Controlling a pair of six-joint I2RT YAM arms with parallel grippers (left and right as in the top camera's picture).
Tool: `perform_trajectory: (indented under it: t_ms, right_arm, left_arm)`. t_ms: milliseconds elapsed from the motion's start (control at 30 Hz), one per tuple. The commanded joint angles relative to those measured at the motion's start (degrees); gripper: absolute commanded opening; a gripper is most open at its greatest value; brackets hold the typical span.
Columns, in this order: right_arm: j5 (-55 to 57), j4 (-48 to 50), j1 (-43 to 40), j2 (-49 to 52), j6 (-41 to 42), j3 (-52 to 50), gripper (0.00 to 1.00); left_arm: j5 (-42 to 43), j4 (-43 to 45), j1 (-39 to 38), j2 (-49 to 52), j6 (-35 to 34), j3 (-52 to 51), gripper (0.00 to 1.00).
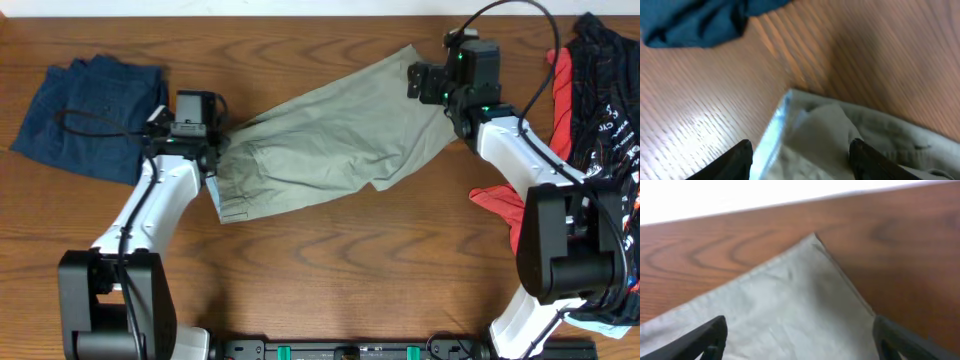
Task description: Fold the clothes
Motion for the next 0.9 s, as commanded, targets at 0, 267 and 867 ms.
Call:
perform_trajectory:
  t_ms: [0,267,867]
  right_arm:
    - [2.80,-2.25,-0.02,-0.07,1.11,0.83,0.91]
    - [6.38,-14.51,-1.36,-0.15,1.09,0.83,0.87]
    - [9.66,-31.34,-5.29,-12.57,-0.61,0.83,0.99]
  left_arm:
    - [2.62,-1.51,2.45,0.11,1.42,0.79,0.63]
    - [7.19,-8.92,3.34,0.22,5.38,0.76,0.81]
    - [19.21,-10.19,3.41,4.72,22.51,0.70,0.98]
